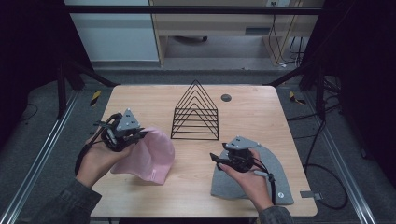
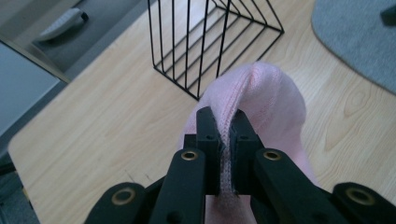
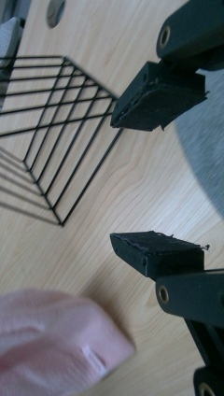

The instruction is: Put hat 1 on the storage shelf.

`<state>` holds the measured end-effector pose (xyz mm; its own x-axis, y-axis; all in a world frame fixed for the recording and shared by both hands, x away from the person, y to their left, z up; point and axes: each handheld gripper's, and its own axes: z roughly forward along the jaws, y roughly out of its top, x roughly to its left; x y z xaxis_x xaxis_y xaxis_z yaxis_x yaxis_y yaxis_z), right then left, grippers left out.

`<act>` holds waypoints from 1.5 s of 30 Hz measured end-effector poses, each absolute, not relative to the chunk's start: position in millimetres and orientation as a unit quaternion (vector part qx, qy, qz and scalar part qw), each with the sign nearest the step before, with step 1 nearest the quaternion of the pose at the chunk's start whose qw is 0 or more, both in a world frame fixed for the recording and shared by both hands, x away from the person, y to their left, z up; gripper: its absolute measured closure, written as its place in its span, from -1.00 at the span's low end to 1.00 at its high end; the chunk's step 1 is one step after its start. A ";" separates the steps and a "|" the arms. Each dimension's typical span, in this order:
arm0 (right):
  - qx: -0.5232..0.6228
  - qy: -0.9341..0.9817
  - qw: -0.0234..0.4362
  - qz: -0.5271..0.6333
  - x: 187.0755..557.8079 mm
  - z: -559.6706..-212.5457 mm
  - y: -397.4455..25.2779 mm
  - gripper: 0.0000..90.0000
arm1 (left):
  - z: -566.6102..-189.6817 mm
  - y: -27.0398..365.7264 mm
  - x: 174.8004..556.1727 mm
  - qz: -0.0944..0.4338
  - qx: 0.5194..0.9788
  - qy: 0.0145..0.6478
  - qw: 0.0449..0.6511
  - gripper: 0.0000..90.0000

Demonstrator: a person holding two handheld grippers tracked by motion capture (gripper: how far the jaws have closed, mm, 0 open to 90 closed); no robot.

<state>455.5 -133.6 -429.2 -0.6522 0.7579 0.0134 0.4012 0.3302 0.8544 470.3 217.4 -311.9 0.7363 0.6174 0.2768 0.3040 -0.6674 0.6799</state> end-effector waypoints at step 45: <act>0.241 0.855 0.133 0.438 468.1 -377.7 -75.0 0.84 | -256.1 197.8 492.5 0.223 0.841 0.275 0.410 0.88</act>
<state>468.1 -75.0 -377.7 -0.8480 0.5297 -0.0160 0.2962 0.4989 0.8144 492.5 197.8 -256.1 0.7497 0.6446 0.1496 0.2796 -0.5135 0.8112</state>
